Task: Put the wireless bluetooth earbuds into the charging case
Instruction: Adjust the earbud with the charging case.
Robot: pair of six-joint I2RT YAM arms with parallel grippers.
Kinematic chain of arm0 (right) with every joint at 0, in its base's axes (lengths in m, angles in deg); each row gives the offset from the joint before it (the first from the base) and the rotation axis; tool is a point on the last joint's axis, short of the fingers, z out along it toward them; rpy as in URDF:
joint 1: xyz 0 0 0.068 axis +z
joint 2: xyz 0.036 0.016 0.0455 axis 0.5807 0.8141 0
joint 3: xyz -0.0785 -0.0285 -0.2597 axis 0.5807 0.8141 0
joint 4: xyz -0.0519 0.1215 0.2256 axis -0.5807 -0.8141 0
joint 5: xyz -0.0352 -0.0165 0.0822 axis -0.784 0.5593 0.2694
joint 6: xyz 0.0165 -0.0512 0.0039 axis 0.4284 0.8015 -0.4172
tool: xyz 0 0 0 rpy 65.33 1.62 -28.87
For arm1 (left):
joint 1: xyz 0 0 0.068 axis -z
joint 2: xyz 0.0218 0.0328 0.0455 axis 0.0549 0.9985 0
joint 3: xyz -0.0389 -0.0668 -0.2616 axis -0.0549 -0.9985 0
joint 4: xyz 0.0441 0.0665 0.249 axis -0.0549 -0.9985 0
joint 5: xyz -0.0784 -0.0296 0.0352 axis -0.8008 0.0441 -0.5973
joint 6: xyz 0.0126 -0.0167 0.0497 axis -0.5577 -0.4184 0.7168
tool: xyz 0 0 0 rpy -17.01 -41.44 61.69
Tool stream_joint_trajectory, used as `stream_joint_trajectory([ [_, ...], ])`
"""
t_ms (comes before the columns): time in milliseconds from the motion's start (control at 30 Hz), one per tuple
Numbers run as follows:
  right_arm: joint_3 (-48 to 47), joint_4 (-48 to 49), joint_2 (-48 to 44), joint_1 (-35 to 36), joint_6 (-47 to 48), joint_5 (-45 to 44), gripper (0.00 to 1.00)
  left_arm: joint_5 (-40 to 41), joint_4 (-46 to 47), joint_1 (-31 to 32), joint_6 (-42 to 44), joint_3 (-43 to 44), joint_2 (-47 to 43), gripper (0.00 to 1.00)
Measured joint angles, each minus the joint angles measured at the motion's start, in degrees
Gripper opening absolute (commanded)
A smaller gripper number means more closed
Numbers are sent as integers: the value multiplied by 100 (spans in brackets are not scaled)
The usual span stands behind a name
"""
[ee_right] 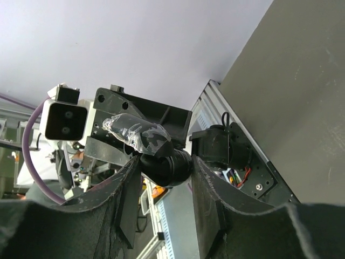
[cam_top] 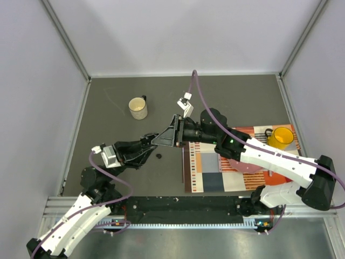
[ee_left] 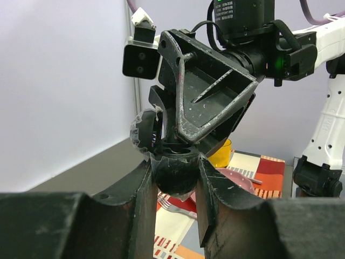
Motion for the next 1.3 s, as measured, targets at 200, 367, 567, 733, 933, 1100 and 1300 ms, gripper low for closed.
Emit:
stream_joint_trajectory([
  [200, -175, -306, 0, 52, 205, -127, 38, -2, -17, -2, 4, 2, 0, 0],
  [367, -273, -485, 0, 87, 356, -205, 51, -7, -48, 0, 11, 2, 2, 0],
  [567, -330, -463, 0, 114, 501, -243, 72, -59, -236, 4, 11, 2, -2, 0],
  [733, -339, -457, -129, 114, 599, -400, 79, 57, -308, 4, 11, -24, -79, 0],
  [933, -334, -470, -468, 81, 682, -691, 82, 264, -387, 4, 7, -133, -321, 0],
  [1100, -111, -503, -841, -61, 669, -1056, 81, 476, -487, 4, 17, -177, -546, 0],
  [1300, 468, -938, -1360, -431, 632, -1860, 68, 791, -793, 4, 131, -177, -949, 0],
])
